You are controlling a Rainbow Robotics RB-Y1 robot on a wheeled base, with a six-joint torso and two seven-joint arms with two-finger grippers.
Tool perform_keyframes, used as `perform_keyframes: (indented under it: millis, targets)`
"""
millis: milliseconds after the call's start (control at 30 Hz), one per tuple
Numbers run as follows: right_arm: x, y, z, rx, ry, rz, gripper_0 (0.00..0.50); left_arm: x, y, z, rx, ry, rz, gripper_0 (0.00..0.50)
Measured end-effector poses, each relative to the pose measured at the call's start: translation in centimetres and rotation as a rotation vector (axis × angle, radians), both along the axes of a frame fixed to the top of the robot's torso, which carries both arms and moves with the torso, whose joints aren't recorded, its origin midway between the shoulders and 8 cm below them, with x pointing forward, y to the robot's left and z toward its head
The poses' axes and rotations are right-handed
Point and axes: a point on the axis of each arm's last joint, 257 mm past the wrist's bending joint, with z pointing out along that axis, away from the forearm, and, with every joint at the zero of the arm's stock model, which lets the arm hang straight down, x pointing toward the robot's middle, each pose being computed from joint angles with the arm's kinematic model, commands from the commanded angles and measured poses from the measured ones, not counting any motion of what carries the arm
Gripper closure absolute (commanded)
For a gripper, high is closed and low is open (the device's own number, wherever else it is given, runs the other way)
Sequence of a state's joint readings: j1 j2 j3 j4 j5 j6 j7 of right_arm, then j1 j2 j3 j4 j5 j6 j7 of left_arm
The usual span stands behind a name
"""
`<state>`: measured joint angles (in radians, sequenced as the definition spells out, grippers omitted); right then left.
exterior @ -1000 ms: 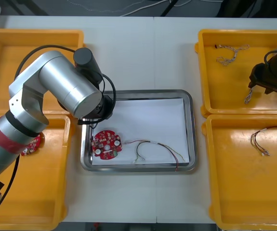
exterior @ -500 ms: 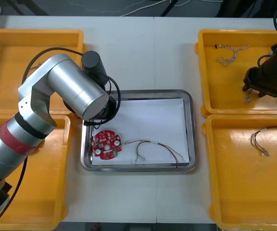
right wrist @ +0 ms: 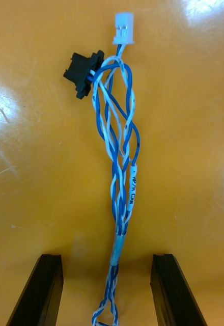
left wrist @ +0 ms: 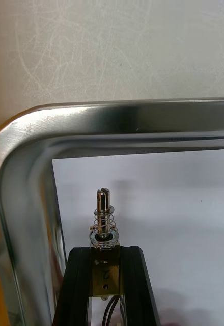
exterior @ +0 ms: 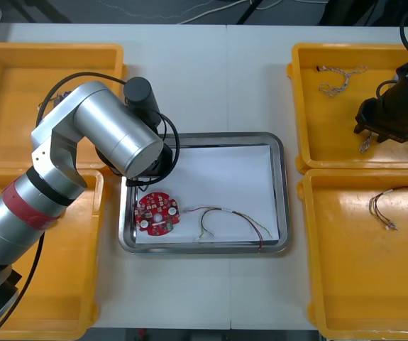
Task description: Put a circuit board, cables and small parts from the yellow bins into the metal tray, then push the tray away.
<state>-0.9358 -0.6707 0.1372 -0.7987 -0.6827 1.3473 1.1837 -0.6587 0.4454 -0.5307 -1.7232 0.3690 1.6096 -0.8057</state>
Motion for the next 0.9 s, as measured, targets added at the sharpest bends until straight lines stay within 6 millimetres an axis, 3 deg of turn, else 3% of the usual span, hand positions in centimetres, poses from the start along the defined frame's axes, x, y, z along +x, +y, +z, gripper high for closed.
perform_keyframes:
  millis: [33, 67, 100, 133, 167, 200, 233, 267, 333, 700, 900]
  targets:
    - [0.1, 0.0, 0.0, 0.0, -0.002, 0.0, 0.009, 0.0, 0.0, 0.0, 0.002, -0.002, 0.0, 0.456]
    - [0.1, 0.0, 0.0, 0.0, -0.004, 0.0, 0.076, 0.0, 0.0, 0.0, 0.004, -0.002, -0.001, 0.359]
    - [0.1, 0.1, 0.0, 0.0, -0.005, 0.001, 0.138, 0.0, 0.0, -0.1, 0.006, -0.002, -0.002, 0.308]
    - [0.2, 0.1, 0.0, 0.0, -0.007, 0.001, 0.275, 0.0, 0.0, -0.1, 0.007, -0.002, -0.003, 0.25]
    - [0.2, 0.1, 0.1, 0.0, -0.008, 0.001, 0.343, 0.0, 0.0, -0.1, 0.008, -0.001, -0.004, 0.225]
    - [0.2, 0.1, 0.0, 0.0, -0.008, 0.001, 0.472, -0.1, -0.1, -0.1, 0.008, -0.001, -0.005, 0.169]
    - [0.2, 0.1, 0.0, 0.0, -0.008, 0.001, 0.5, -0.1, -0.1, -0.2, 0.009, -0.001, -0.005, 0.09]
    - [0.2, 0.1, 0.0, 0.001, -0.008, 0.001, 0.5, -0.1, -0.1, -0.2, 0.009, -0.001, -0.005, 0.025]
    - [0.2, 0.1, 0.0, 0.001, -0.008, 0.001, 0.5, -0.1, -0.1, -0.2, 0.009, -0.001, -0.005, 0.0]
    - [0.2, 0.1, 0.1, 0.0, -0.009, 0.003, 0.5, 0.0, -0.2, 0.0, 0.005, -0.006, -0.008, 0.0]
    - [0.2, 1.4, 1.9, -0.02, -0.012, 0.058, 0.5, -1.0, -1.3, 0.7, -0.013, 0.007, -0.038, 0.0]
